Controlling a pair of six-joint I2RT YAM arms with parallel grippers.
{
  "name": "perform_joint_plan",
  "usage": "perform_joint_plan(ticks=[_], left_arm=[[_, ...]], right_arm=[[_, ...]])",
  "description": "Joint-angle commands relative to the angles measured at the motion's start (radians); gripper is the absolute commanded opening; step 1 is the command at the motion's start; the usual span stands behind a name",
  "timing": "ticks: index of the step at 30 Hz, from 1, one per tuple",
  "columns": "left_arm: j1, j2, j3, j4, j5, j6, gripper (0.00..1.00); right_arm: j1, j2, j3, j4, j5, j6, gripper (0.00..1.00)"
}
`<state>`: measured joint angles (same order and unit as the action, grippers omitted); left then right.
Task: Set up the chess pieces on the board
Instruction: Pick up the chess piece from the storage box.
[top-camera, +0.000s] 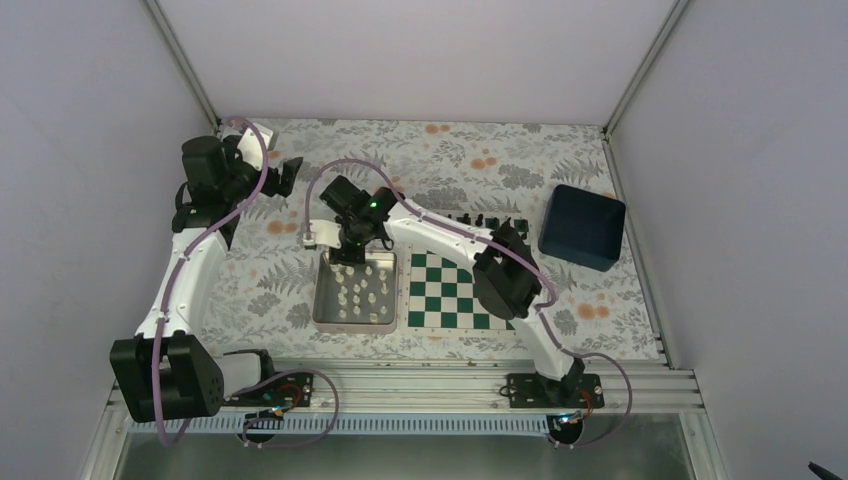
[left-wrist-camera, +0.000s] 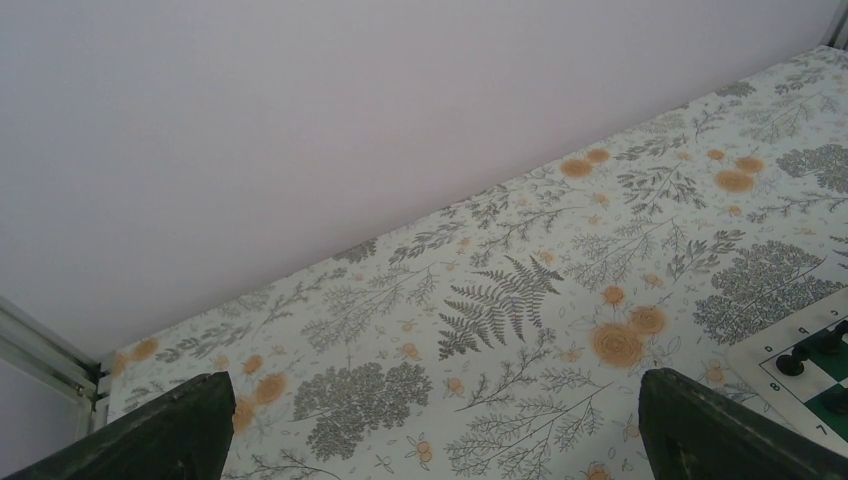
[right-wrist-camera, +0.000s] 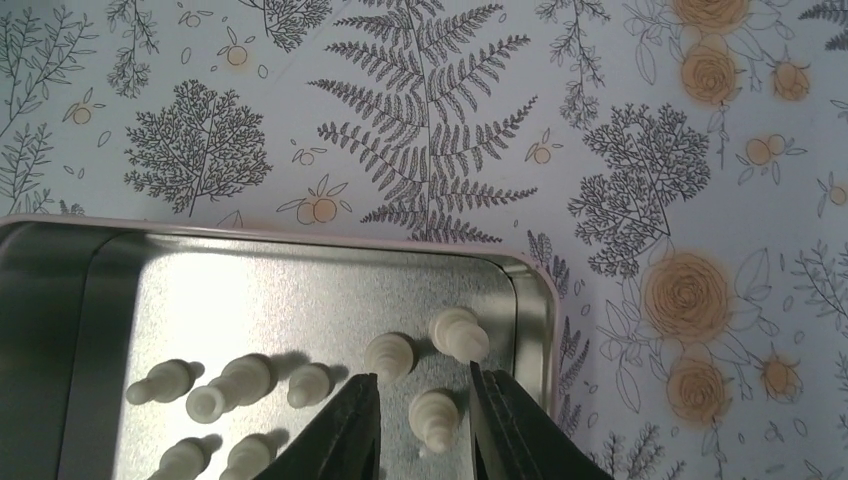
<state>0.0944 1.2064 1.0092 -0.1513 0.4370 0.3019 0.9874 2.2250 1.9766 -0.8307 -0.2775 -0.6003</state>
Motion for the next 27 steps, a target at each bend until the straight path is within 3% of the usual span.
perform_joint_plan(ticks=[1,27], left_arm=[[0.004,0.006,0.022,0.014,0.006,-0.009,1.0],[0.005,0.002,0.009,0.019,0.031,-0.017,1.0]], right_arm=[[0.018,0.036,0.037,0.015,-0.006,0.011,0.26],[0.022,0.141,0.115,0.027,0.123,0.006,0.25]])
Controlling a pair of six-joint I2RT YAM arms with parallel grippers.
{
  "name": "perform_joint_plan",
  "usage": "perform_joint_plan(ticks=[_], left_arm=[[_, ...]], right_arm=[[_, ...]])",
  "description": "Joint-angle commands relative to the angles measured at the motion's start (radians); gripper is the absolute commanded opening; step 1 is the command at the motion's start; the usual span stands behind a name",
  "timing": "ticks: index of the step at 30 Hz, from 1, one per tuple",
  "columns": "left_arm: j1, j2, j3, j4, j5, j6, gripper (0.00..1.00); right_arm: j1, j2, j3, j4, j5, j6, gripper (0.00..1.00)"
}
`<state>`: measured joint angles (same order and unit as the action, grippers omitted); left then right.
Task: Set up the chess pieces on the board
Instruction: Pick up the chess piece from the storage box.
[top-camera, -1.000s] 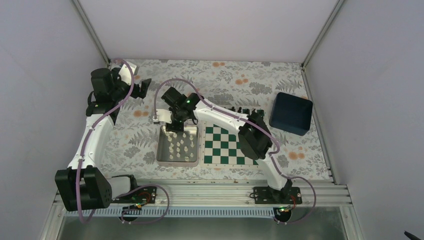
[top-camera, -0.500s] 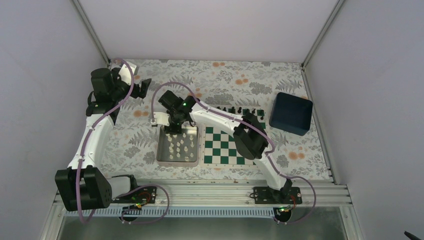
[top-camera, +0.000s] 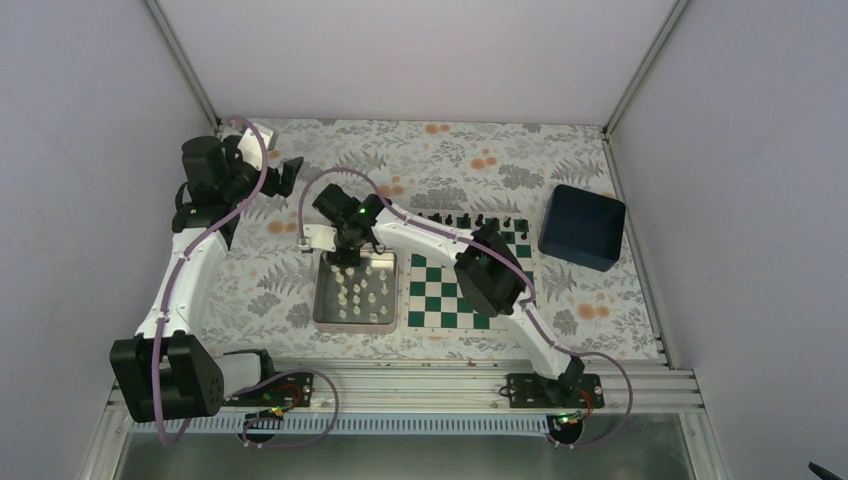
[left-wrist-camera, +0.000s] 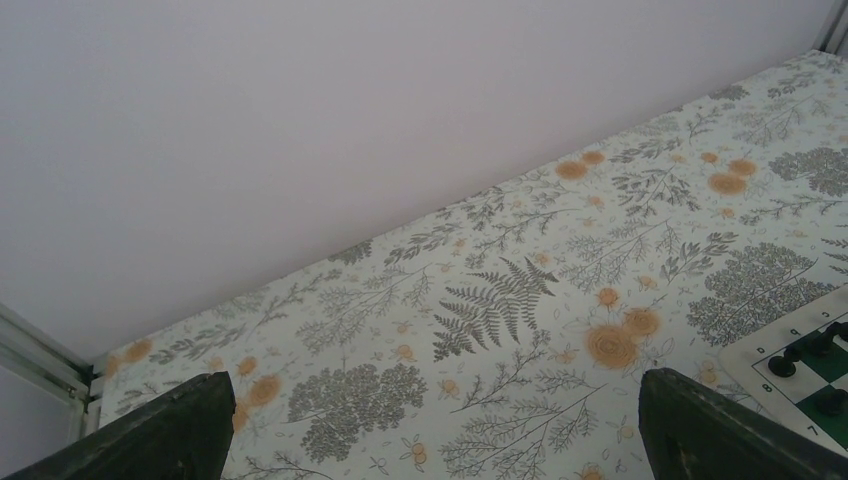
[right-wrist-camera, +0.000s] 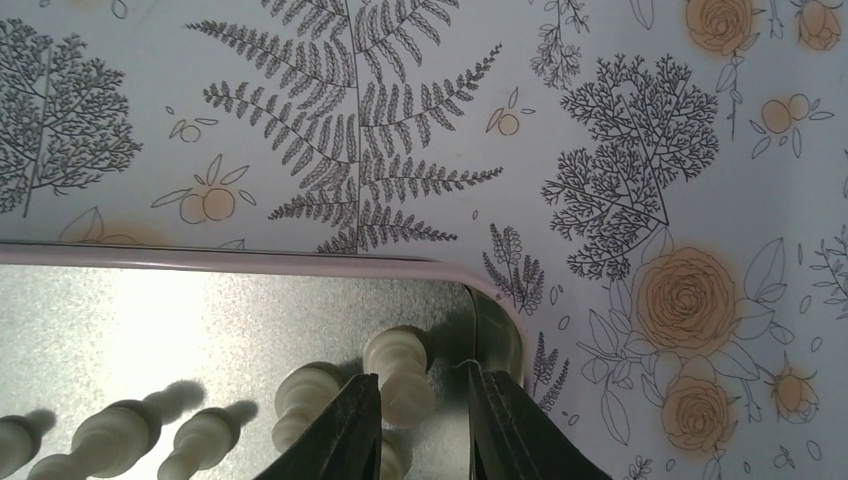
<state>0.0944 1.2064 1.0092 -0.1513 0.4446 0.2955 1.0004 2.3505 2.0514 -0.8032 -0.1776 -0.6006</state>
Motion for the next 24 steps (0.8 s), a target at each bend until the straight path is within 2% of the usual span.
perform_joint_plan(ticks=[1,18,24], left_arm=[[0.005,0.002,0.007,0.021,0.024,-0.012,1.0],[0.006,0.019,0.006,0.015,0.048,-0.004,1.0],[0.006,0.022,0.006,0.014,0.054,-0.002,1.0]], right_arm=[[0.01,0.015,0.039,-0.001,0.022,0.007,0.25],[0.016,0.049,0.042,-0.002,0.026,0.007,0.25],[0.017,0.053,0.041,-0.002,0.036,0.01,0.17]])
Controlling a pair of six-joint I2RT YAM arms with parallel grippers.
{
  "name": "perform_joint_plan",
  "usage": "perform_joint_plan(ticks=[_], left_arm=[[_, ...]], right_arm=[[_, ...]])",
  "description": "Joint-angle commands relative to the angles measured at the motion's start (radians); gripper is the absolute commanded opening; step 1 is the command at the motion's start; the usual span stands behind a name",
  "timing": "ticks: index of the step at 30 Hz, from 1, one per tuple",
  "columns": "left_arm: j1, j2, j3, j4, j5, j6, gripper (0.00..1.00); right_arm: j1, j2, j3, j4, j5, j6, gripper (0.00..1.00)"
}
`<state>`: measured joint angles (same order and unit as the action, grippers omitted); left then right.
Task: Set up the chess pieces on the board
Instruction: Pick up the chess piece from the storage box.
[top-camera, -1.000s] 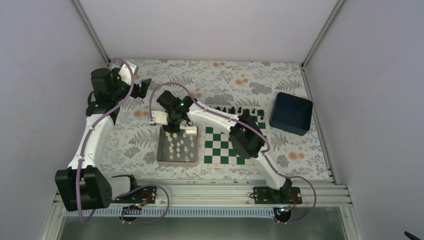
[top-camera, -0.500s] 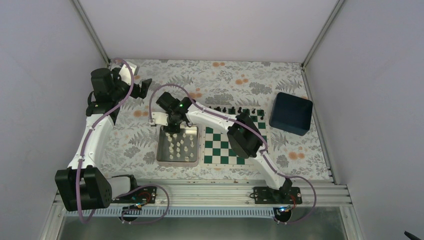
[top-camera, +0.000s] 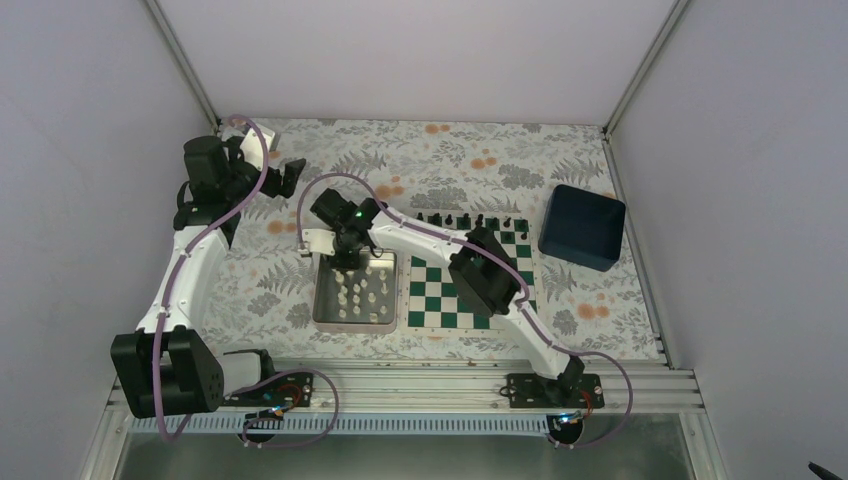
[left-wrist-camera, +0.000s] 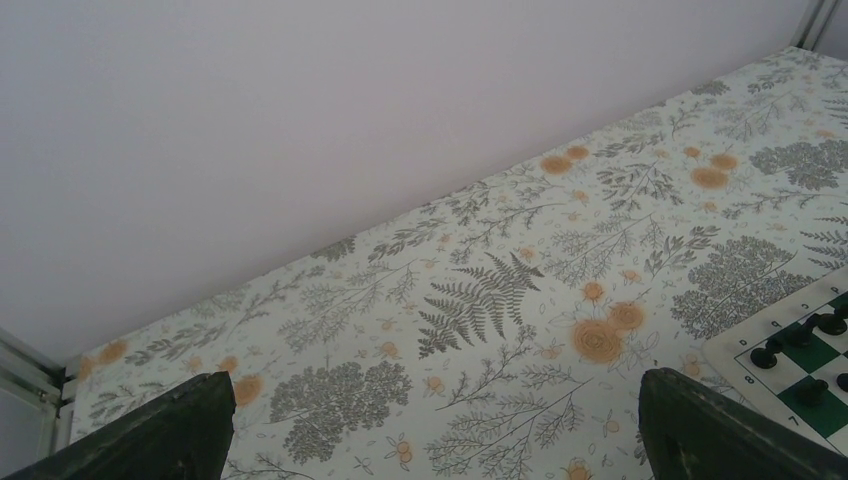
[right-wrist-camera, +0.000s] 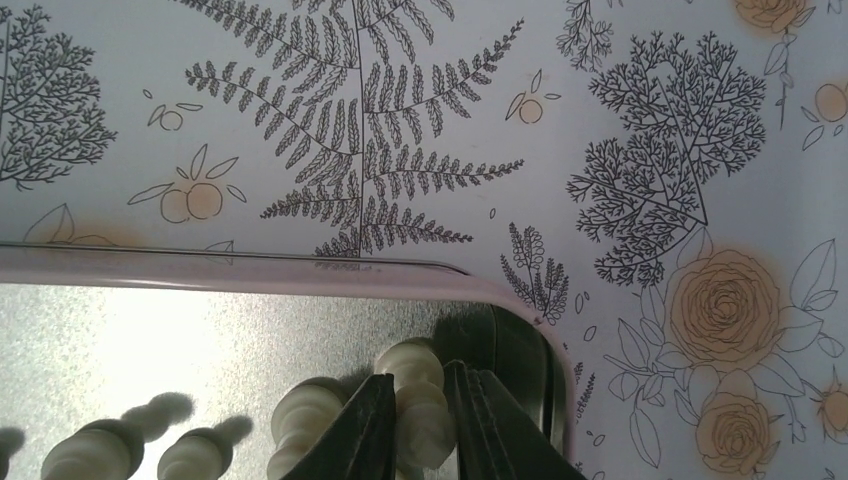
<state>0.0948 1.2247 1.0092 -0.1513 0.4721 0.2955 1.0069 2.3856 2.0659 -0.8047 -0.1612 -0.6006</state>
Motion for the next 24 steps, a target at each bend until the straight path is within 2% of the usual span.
perform_joint_plan(ticks=[1,7,12,16,20,24], left_arm=[[0.006,0.003,0.008,0.012,0.026,-0.002,1.0],[0.006,0.004,0.01,0.01,0.03,-0.001,1.0],[0.006,0.001,0.012,0.007,0.028,0.003,1.0],[0.006,-0.004,0.012,0.01,0.018,0.01,1.0],[0.008,0.003,0.011,0.01,-0.007,0.014,1.0],[0.009,0.013,0.014,0.009,-0.029,0.013,1.0]], right_arm=[[0.01,0.02,0.028,0.001,0.025,0.01,0.17],[0.01,-0.009,0.022,0.005,0.028,0.018,0.04],[0.009,-0.092,0.002,-0.013,0.041,0.012,0.04],[0.0,-0.223,-0.048,-0.034,0.008,0.016,0.04],[-0.034,-0.372,-0.151,-0.053,-0.023,0.021,0.04],[-0.128,-0.556,-0.363,-0.028,-0.031,0.031,0.04]])
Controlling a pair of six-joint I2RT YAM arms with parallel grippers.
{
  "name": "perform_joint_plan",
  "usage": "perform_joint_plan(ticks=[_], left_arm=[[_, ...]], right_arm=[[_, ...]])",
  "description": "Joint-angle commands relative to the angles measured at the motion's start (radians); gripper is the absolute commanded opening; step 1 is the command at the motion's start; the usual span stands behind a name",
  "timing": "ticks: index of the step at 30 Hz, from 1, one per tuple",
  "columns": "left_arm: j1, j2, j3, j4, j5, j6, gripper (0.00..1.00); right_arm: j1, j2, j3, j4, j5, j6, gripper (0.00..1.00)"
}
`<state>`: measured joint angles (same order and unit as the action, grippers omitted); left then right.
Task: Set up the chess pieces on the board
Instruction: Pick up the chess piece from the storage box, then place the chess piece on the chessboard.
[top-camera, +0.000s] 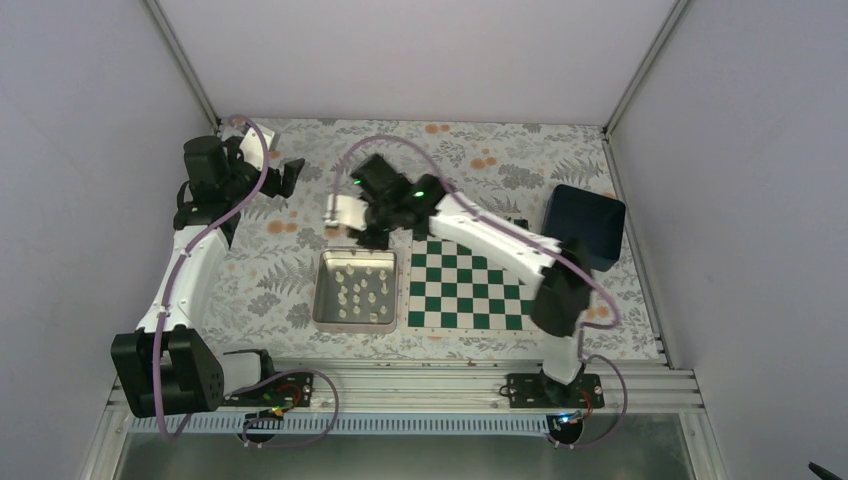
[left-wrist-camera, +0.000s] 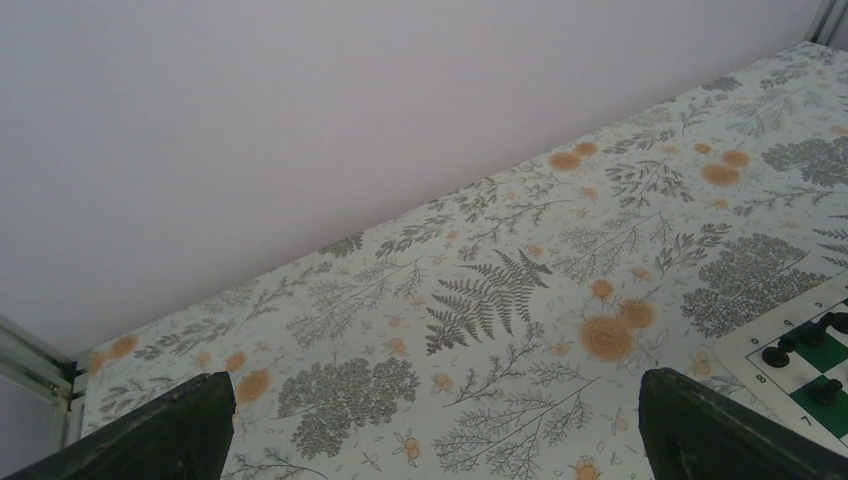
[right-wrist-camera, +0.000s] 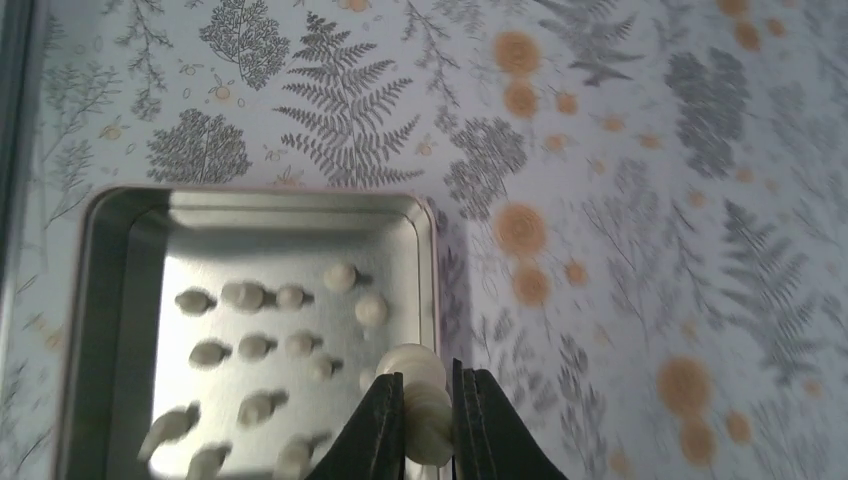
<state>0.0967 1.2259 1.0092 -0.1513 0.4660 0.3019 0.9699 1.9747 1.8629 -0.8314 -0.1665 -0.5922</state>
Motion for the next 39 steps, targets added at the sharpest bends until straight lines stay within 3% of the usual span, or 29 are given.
perform_joint_plan(ticks=[1,8,19,26,39], left_arm=[[0.008,0.017,0.017,0.007,-0.029,0.007,1.0],[0.013,0.035,0.016,0.014,-0.064,0.015,1.0],[0.015,0.061,0.018,0.014,-0.092,0.023,1.0],[0.015,0.066,0.014,0.013,-0.103,0.028,1.0],[0.015,0.09,0.022,0.003,-0.113,0.04,1.0]], right_arm=[[-0.123,-0.189,-0.215,0.003,-0.036,0.024,0.04],[-0.329,-0.538,-0.6,0.053,-0.073,-0.003,0.04],[-0.362,-0.781,-1.05,0.084,-0.068,-0.046,0.04],[-0.381,-0.847,-1.139,0.075,-0.088,-0.08,0.04],[-0.381,-0.815,-1.211,0.062,-0.069,-0.144,0.04]])
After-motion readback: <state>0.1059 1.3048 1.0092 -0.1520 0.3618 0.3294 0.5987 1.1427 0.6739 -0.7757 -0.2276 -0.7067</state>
